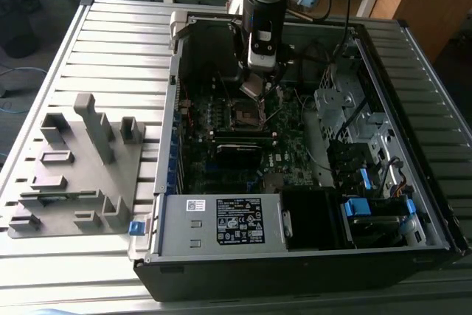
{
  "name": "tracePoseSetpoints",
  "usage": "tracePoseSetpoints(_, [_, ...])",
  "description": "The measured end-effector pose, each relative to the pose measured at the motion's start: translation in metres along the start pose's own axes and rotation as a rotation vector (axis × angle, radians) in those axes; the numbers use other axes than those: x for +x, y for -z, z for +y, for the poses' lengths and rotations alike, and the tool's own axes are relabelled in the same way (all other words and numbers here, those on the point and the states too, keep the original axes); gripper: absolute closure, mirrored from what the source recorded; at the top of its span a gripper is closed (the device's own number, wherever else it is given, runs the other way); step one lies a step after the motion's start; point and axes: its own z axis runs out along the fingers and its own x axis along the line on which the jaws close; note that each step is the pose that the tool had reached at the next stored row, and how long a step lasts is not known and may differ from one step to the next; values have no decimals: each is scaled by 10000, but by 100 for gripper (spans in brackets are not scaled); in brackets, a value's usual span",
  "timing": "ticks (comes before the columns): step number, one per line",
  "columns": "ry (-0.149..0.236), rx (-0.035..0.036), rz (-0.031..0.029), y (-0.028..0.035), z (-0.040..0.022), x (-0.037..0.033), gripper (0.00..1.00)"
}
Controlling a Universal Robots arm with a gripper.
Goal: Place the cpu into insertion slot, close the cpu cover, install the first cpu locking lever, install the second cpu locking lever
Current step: 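Place the cpu into insertion slot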
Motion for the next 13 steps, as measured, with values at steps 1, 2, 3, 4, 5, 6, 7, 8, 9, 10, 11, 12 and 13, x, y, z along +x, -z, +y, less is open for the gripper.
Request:
tracePoseSetpoints(1, [-192, 0, -18, -1, 0, 0, 46])
tracePoseSetpoints(2, [-373, -2, -33, -4, 0, 0, 46])
tracePoseSetpoints(3, [-551, -4, -49, -6, -1, 0, 46])
tracePoseSetpoints(4, [-732, -5, -65, -8, -1, 0, 46])
tracePoseSetpoints(5, [-904, -5, -81, -9, -1, 0, 46])
tracePoseSetpoints(6, [-1078, -7, -96, -10, -1, -1, 46])
tracePoseSetpoints(7, [-1148, -8, -101, -10, -1, -1, 46])
tracePoseSetpoints(8, [-1152, -7, -103, -10, -2, -1, 46])
tracePoseSetpoints(9, [-1160, -8, -103, -11, -1, 0, 46])
tracePoseSetpoints(10, [-1167, -8, -104, -11, -1, 0, 46])
tracePoseSetpoints(11, [-1168, -8, -104, -11, -1, 0, 46])
tracePoseSetpoints(12, [-1169, -9, -104, -11, -1, 0, 46])
tracePoseSetpoints(13, [-1170, -8, -104, -11, -1, 0, 46])
